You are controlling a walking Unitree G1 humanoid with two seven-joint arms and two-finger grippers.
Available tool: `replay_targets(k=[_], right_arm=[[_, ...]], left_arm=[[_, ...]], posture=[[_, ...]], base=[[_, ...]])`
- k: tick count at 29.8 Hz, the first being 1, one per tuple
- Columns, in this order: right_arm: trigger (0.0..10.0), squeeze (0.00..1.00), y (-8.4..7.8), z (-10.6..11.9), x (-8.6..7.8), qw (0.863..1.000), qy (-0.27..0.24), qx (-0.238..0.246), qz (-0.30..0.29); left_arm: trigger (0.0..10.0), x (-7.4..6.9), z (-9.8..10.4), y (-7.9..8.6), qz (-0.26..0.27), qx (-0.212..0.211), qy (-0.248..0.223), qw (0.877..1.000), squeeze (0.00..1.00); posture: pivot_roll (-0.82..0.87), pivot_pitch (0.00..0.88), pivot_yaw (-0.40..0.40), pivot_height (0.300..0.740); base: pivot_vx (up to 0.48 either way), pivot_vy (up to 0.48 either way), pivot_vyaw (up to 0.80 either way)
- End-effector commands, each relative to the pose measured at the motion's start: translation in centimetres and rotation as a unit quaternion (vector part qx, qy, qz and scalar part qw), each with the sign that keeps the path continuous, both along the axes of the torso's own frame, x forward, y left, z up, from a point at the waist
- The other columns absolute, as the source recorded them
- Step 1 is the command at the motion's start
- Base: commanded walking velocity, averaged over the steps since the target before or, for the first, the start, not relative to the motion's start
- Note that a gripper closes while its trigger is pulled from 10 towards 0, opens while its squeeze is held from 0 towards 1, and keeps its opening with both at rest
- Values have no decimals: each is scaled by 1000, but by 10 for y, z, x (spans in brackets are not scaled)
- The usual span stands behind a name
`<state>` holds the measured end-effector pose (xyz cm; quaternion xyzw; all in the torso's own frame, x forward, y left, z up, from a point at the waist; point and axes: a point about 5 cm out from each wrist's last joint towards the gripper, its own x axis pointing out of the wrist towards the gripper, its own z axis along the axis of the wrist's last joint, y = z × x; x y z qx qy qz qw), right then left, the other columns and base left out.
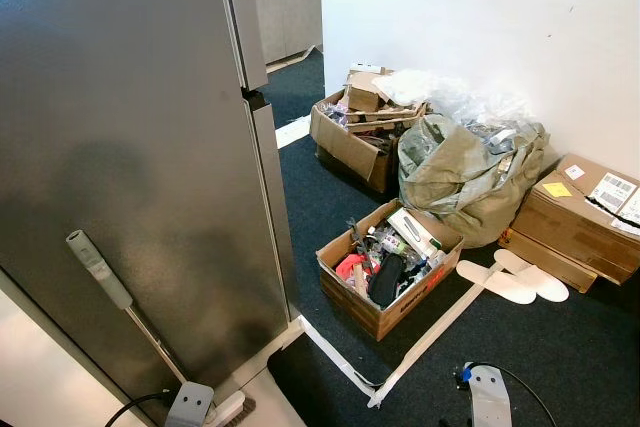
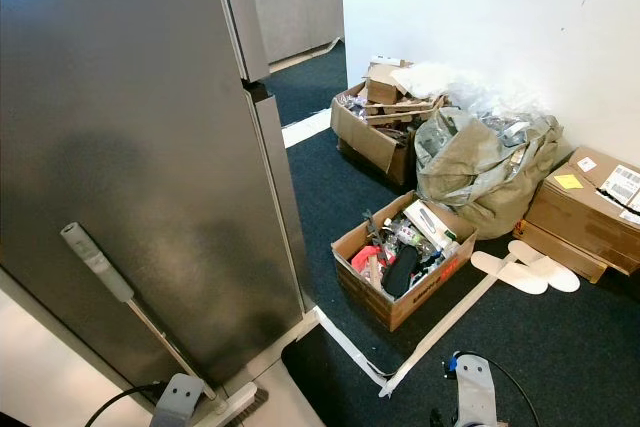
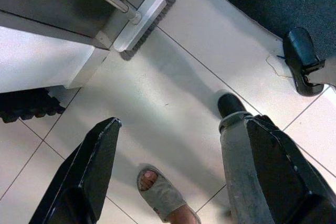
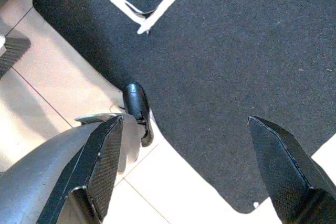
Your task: Sweep floor
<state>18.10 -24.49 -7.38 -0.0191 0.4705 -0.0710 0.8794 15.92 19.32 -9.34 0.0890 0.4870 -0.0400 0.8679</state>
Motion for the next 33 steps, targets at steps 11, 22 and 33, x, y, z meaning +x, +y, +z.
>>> replay_targets(k=[11, 22, 33], right_arm=[[10000, 0, 4, -4, -6, 1000, 9, 7, 0], [10000, 0, 4, -3, -3, 1000, 6, 8, 1], [10000, 0, 4, -4, -6, 1000, 9, 10, 1]], left_arm=[[10000, -3, -1, 1, -5, 7, 7, 1000, 0], [10000, -2, -1, 2, -6, 8, 5, 1000, 0], [10000, -4, -2, 1, -6, 8, 9, 1000, 0]], posture=[[-96, 0, 75, 740], [-95, 0, 74, 740], [-98, 0, 73, 740]], base=[[-324, 0, 0], [-480, 0, 0], [-480, 0, 0]])
